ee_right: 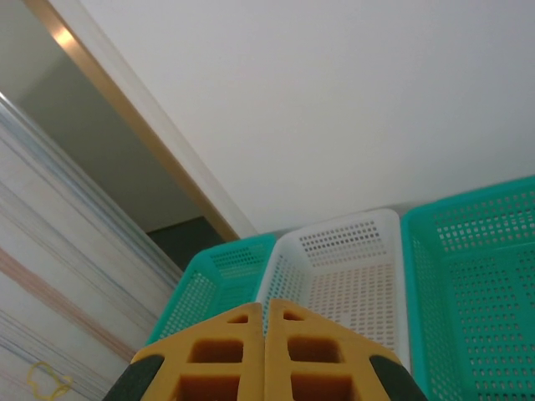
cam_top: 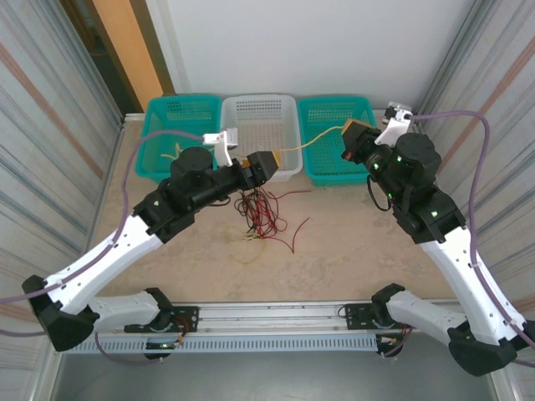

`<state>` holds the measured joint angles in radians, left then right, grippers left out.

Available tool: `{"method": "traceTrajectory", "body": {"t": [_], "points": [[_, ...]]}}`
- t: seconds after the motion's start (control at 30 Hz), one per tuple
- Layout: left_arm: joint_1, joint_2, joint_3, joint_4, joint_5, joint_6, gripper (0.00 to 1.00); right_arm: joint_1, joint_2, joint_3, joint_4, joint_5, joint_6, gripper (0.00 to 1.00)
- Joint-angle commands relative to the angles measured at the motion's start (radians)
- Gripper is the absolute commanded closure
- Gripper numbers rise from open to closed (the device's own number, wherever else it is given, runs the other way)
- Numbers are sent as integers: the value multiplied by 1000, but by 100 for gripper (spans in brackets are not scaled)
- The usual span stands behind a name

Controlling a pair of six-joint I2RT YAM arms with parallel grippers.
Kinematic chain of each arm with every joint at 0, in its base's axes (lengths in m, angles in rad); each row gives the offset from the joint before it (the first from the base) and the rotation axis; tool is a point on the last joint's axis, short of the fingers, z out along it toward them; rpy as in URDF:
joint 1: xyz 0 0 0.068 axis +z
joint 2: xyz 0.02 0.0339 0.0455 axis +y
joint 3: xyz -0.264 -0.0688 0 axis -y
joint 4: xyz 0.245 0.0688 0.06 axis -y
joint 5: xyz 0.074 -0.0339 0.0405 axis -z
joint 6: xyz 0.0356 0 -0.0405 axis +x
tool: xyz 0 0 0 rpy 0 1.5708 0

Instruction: Untangle the cables

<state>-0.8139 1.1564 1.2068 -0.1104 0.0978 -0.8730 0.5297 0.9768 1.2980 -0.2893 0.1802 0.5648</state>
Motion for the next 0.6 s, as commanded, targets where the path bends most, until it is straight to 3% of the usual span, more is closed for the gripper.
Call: {"method": "traceTrajectory", "body": {"t": [0.0, 0.4, 0.57], "points": [[3, 37, 11, 153, 88, -115, 12, 35, -2, -32, 109, 63, -32, 100], [80, 172, 61, 185, 121, -295, 39, 91, -16, -91, 171, 65, -33, 100], [97, 197, 55, 282, 126, -339, 36, 114, -44, -133, 177, 64, -28, 100]]}}
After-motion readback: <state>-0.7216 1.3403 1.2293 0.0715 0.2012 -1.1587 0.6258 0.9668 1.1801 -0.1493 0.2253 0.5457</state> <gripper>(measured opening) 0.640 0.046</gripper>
